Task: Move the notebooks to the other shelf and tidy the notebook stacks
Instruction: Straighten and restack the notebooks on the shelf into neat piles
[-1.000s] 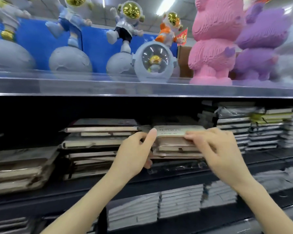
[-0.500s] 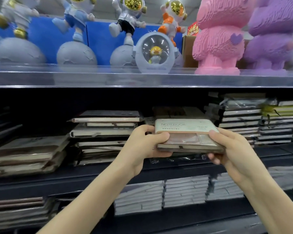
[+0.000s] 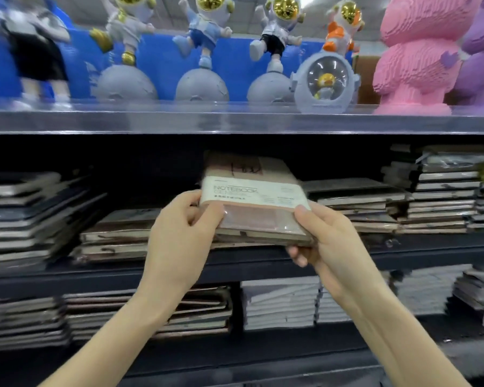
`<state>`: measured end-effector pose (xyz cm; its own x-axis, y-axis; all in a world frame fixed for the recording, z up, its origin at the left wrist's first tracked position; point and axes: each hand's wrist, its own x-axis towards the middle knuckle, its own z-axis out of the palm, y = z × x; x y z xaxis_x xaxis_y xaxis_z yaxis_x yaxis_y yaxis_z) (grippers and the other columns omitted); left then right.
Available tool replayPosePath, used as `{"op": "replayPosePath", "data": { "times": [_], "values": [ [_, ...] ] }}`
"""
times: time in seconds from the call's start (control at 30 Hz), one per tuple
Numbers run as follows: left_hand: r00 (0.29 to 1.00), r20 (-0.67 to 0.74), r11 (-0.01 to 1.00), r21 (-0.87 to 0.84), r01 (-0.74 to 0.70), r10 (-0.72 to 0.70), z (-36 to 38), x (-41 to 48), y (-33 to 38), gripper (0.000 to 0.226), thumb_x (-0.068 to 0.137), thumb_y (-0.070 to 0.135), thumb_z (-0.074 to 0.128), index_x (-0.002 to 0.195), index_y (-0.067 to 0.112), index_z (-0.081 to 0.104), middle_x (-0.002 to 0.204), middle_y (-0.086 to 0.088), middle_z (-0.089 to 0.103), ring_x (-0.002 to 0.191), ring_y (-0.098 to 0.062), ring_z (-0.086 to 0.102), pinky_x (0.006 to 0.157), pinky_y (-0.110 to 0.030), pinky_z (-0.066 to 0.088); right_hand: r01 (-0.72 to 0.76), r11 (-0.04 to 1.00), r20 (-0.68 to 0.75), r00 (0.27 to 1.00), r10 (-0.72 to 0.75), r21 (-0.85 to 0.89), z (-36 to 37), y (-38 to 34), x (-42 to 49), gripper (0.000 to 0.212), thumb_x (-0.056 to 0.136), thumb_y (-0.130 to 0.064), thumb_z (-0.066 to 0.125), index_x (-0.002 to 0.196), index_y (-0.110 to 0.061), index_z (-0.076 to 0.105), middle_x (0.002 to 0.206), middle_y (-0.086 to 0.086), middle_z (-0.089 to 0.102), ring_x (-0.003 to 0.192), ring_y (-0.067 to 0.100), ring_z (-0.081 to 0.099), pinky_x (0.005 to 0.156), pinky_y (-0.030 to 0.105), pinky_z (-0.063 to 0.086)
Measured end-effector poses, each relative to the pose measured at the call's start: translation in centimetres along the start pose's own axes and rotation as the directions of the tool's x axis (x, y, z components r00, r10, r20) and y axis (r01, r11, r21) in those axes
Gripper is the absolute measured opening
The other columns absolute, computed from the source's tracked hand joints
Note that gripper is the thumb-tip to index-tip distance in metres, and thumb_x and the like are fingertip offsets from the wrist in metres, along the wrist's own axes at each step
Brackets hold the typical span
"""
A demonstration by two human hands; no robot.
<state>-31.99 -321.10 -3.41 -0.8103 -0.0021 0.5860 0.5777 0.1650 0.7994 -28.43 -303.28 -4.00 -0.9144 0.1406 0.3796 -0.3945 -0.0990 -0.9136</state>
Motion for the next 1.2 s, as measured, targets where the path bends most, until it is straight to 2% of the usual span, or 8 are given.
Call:
{"op": "replayPosePath", "data": {
  "times": [0.2, 0.43, 0.6, 0.7, 0.77, 0.83, 0.93, 1.2],
  "values": [
    [0.944, -0.316, 0.945, 0.327, 0.011, 0.098, -9.7, 3.1, -4.8, 0.032, 0.094, 0.024, 0.044, 0.063, 0.025, 0.051, 0.055, -0.003, 0.048, 0.058, -0.022, 0.045, 0.059, -0.038, 0.035, 0.023, 0.999, 0.135, 0.991, -0.018, -0.034, 11.8, 3.7, 4.8, 0.02, 0.1, -0.015, 0.045, 0.099, -0.007, 0.063, 0.078, 0.007, 0.061, 0.045, 0.013, 0.048, 0.039, 0.022, 0.036],
    [0.971, -0.238, 0.815, 0.568, 0.117, 0.026, -14.6, 7.9, -10.3, 0.055, 0.101, 0.034, 0.032, 0.068, -0.003, 0.056, 0.053, -0.005, 0.046, 0.055, -0.023, 0.041, 0.052, -0.036, 0.029, -0.184, 0.922, 0.021, 0.979, 0.203, -0.34, 17.7, 7.1, 9.7, 0.046, 0.095, -0.046, 0.05, 0.107, -0.002, 0.055, 0.063, 0.006, 0.055, 0.035, 0.01, 0.042, 0.034, 0.019, 0.029],
    [0.947, -0.095, 0.424, 0.905, -0.047, 0.306, -15.0, 8.6, -11.4, 0.069, 0.096, 0.048, 0.03, 0.052, 0.005, 0.061, 0.045, -0.008, 0.043, 0.048, -0.031, 0.049, 0.046, -0.024, 0.023, 0.097, 0.527, -0.018, 0.978, -0.209, -0.844, 15.9, 5.7, 8.7, 0.059, 0.096, -0.053, 0.038, 0.05, -0.017, 0.03, 0.043, -0.006, 0.028, 0.041, 0.013, 0.031, 0.045, 0.028, 0.024],
    [0.89, -0.034, 0.324, 0.937, -0.13, 0.454, -14.3, 8.8, -11.3, 0.055, 0.094, 0.043, 0.04, 0.074, 0.002, 0.071, 0.067, -0.023, 0.056, 0.062, -0.038, 0.052, 0.054, -0.036, 0.033, 0.158, 0.365, -0.146, 0.72, -0.678, -0.917, 11.9, 4.5, 7.4, 0.046, 0.097, -0.043, 0.044, 0.054, -0.025, 0.048, 0.044, -0.012, 0.036, 0.042, 0.005, 0.036, 0.045, 0.02, 0.019],
    [0.848, 0.006, 0.385, 0.889, -0.248, 0.53, -12.4, 8.9, -10.6, 0.049, 0.095, 0.039, 0.04, 0.081, 0.004, 0.071, 0.07, -0.019, 0.056, 0.064, -0.035, 0.051, 0.057, -0.036, 0.034, 0.136, 0.245, -0.128, 0.565, -0.815, -0.96, 8.6, 4.1, 8.1, 0.039, 0.093, -0.043, 0.045, 0.082, -0.016, 0.071, 0.065, -0.003, 0.063, 0.059, 0.016, 0.058, 0.052, 0.022, 0.034],
    [0.836, 0.039, 0.496, 0.79, -0.361, 0.547, -9.8, 8.9, -9.4, 0.049, 0.095, 0.038, 0.037, 0.084, 0.005, 0.071, 0.069, -0.014, 0.057, 0.063, -0.031, 0.05, 0.058, -0.031, 0.033, 0.066, 0.055, 0.006, 0.688, -0.725, -0.996, 5.5, 4.3, 9.9, 0.054, 0.087, -0.052, 0.044, 0.108, -0.009, 0.07, 0.099, 0.012, 0.07, 0.092, 0.032, 0.065, 0.08, 0.04, 0.047],
    [0.875, 0.078, 0.631, 0.662, -0.404, 0.479, -6.0, 8.9, -7.3, 0.05, 0.096, 0.041, 0.034, 0.096, 0.006, 0.07, 0.076, -0.01, 0.061, 0.07, -0.027, 0.054, 0.064, -0.03, 0.037, 0.119, -0.06, 0.133, 0.89, -0.437, -0.991, 2.6, 4.9, 12.1, 0.071, 0.078, -0.068, 0.035, 0.121, -0.019, 0.065, 0.123, 0.009, 0.065, 0.12, 0.032, 0.055, 0.104, 0.057, 0.028],
    [0.997, 0.065, 0.898, 0.439, 0.014, -0.047, -1.0, 10.5, -5.5, 0.056, 0.096, 0.05, 0.038, 0.126, 0.005, 0.054, 0.108, -0.011, 0.065, 0.087, -0.017, 0.058, 0.072, -0.024, 0.04, 0.351, 0.076, 0.211, 0.707, -0.675, -0.933, -0.2, 6.2, 9.5, 0.032, 0.087, -0.045, 0.053, 0.1, -0.025, 0.075, 0.087, -0.007, 0.067, 0.077, 0.022, 0.055, 0.066, 0.032, 0.036]
  ]
}}
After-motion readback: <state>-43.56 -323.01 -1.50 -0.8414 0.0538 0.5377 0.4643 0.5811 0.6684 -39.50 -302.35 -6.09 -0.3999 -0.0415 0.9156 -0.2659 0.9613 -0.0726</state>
